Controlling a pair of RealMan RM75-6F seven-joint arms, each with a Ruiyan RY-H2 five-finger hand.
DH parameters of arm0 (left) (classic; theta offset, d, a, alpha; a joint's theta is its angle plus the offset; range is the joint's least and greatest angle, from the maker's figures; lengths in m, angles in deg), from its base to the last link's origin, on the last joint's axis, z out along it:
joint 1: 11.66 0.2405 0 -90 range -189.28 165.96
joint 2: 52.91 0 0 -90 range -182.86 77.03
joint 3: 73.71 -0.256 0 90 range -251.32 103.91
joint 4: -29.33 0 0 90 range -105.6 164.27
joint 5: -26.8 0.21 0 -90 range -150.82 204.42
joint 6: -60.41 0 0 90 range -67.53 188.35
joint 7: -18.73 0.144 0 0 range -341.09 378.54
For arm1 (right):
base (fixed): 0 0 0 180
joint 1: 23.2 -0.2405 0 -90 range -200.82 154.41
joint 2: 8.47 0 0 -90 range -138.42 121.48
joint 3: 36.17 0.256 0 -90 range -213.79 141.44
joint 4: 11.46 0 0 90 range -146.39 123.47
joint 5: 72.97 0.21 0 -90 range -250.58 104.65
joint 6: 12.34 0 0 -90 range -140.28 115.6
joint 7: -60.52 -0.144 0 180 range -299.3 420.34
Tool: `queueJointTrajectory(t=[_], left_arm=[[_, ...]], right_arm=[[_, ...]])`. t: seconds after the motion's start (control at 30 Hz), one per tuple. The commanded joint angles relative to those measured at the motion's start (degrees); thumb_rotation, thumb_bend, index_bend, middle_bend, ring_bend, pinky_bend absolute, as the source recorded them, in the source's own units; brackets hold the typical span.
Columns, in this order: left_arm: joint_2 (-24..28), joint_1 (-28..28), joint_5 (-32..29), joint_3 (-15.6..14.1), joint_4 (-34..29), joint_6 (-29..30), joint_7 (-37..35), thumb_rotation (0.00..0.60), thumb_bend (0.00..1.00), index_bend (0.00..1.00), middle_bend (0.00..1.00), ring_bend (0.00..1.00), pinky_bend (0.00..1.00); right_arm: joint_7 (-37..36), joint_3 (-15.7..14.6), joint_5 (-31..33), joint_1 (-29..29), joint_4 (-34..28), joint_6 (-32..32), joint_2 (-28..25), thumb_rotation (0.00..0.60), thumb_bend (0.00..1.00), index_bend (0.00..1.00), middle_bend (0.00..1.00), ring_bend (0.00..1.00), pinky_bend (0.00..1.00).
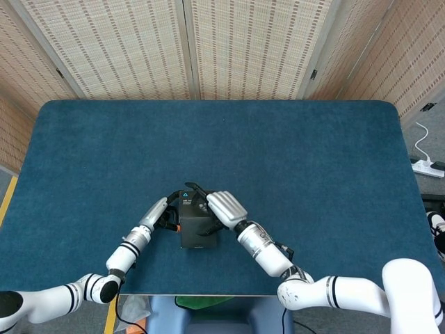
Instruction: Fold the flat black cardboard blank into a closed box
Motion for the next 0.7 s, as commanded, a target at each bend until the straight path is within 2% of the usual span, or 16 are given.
queueJointTrajectory(t=[0.03,0.2,0.33,0.7], left_arm=[[0.20,0.43,-2.28,0.75,-1.50,-0.51,3.43,0.600,0.23,0.30,0.39,0.68,0.94],[0.97,0.68,-3.52,0.83,-3.06,-1.00,7.22,0.600,0.22,0.12,0.26,0.68,0.93],[1.66,1.13,-3.25,0.62,-4.14,-0.71,9.36,0.600,0.22,0.01,0.19,0.68,0.92],[5.27,1.68,-0.34,-2.09,-7.17,2.88,21.87,0.600,0.22,0.00,0.04,0.64,0.93]], right_arm=[[2.93,-1.79,-1.79,-0.50,2.94,2.03,2.09,0.600,0.00,0.08,0.34,0.67,1.00],[5.73,-3.49,-3.08,-0.74,6.02,3.24,4.28,0.600,0.00,0.10,0.33,0.67,1.00],[7.41,-4.44,-4.60,-0.45,7.75,4.80,5.21,0.600,0.00,0.11,0.33,0.68,1.00],[8.77,-6.27,-9.43,0.34,12.02,7.76,7.18,0.600,0.00,0.16,0.33,0.69,1.00]])
